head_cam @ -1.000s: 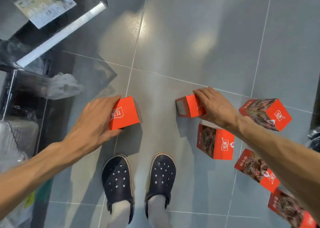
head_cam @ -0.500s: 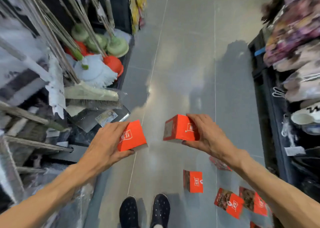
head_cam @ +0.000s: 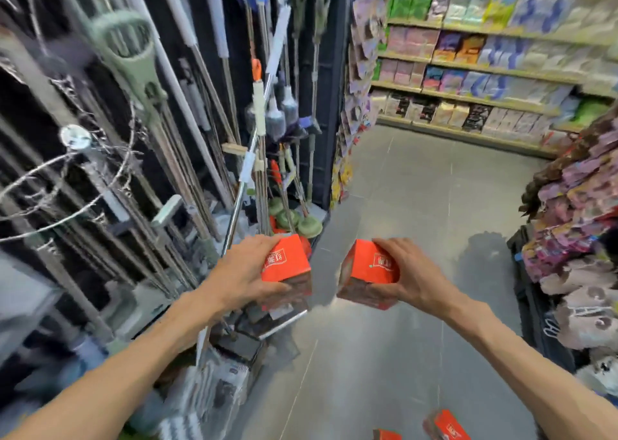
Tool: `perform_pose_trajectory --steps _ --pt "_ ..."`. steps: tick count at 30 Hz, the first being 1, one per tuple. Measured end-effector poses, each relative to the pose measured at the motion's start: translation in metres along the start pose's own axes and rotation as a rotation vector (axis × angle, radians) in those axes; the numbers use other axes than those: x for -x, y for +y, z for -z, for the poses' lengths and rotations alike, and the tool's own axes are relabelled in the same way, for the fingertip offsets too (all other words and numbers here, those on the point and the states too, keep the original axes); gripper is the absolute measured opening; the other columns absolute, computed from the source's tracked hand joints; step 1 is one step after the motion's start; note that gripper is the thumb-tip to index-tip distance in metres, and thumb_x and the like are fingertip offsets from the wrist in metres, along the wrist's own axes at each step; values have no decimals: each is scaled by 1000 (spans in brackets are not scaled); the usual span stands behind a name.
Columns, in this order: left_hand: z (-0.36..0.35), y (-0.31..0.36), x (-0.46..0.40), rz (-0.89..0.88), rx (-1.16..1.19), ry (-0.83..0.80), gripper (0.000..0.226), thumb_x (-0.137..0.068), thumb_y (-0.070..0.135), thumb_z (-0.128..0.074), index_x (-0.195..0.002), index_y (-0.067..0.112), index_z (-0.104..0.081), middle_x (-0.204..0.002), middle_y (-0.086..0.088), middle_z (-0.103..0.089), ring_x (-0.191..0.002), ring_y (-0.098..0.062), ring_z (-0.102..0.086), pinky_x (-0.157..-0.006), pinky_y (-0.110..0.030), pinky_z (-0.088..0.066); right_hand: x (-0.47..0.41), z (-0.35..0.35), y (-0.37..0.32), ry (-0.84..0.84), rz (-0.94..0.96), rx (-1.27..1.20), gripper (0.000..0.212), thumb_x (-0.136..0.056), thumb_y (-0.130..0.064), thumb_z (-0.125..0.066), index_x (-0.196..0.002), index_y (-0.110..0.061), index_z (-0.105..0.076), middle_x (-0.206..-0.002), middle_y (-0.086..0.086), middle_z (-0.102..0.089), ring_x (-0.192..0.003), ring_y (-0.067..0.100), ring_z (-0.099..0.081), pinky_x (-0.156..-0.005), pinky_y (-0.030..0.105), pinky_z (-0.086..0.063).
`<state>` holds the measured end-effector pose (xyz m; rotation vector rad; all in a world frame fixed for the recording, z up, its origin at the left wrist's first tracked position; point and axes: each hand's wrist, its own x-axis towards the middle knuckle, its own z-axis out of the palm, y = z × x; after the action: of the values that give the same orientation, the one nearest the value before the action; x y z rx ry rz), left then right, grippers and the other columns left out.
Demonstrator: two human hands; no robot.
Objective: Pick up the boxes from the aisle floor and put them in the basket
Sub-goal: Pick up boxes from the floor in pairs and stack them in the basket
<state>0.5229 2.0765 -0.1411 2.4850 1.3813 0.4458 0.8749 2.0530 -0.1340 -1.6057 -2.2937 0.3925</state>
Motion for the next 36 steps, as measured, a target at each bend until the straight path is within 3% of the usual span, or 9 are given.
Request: perform_pose_trajectory --steps 4,8,11,14,17,21,25,29,36 --pt "39 28 60 135 -26 100 94 -71 78 -66 -142 22 -40 -122 0 -55 -107 -17 -49 -92 -39 -43 -18 22 -45 -28 199 16 93 -65 -81 -59 -137 -24 -45 -117 -3 -56 -105 18 -51 -92 40 -45" --pt "61 47 151 348 -47 194 95 -72 78 -65 -144 20 -40 -125 -1 -55 -110 -17 -48 -97 -38 -40 -33 23 -111 -115 422 37 95 -65 -79 -59 -141 -24 -43 -125 -4 -54 -110 17 -45 -97 35 -41" --pt "80 65 234 504 -99 285 94 -72 75 -69 -143 20 -42 -126 0 -56 -110 -16 -47 -96 -29 -37 -36 12 -180 -151 629 33 95 -65 -80 -64 -138 -22 -47 -118 -5 -56 -104 16 -47 -93 32 -40" --pt "97 92 329 713 -162 336 95 -71 77 -67 -143 22 -42 -124 1 -56 -108 -18 -49 -96 -36 -40 -22 -6 -259 -229 797 4 93 -66 -76 -69 -136 -18 -50 -115 -2 -59 -104 18 -50 -93 33 -40" --pt "110 130 433 930 -215 374 101 -68 81 -64 -146 22 -39 -136 0 -53 -121 -21 -49 -102 -39 -40 8 -28 -347 -295 978 -40 95 -63 -81 -63 -132 -17 -55 -113 -1 -63 -102 21 -55 -92 29 -39" --pt "120 200 566 1165 -281 452 100 -66 78 -68 -146 24 -40 -136 -1 -53 -122 -22 -48 -102 -37 -38 81 -52 -467 -394 1193 -126 93 -57 -76 -73 -134 -28 -52 -125 -9 -59 -110 14 -51 -96 28 -39" --pt "118 281 697 1368 -333 521 99 -67 77 -69 -144 22 -41 -134 -1 -54 -119 -20 -49 -101 -32 -37 183 -76 -580 -463 1427 -178 96 -59 -80 -68 -135 -22 -52 -124 -11 -52 -114 5 -43 -99 25 -33" --pt "111 373 819 1572 -338 605 97 -68 74 -72 -144 22 -41 -128 0 -55 -115 -18 -50 -96 -30 -39 302 -107 -685 -502 1613 -178 93 -62 -85 -62 -132 -26 -52 -113 -10 -55 -103 13 -49 -89 30 -39" --pt "73 517 1001 1952 -384 708 101 -61 81 -63 -140 19 -47 -124 -3 -59 -112 -24 -54 -96 -39 -43 513 -151 -830 -643 1901 -232 89 -65 -74 -72 -133 -21 -53 -119 0 -59 -109 21 -52 -95 36 -42"
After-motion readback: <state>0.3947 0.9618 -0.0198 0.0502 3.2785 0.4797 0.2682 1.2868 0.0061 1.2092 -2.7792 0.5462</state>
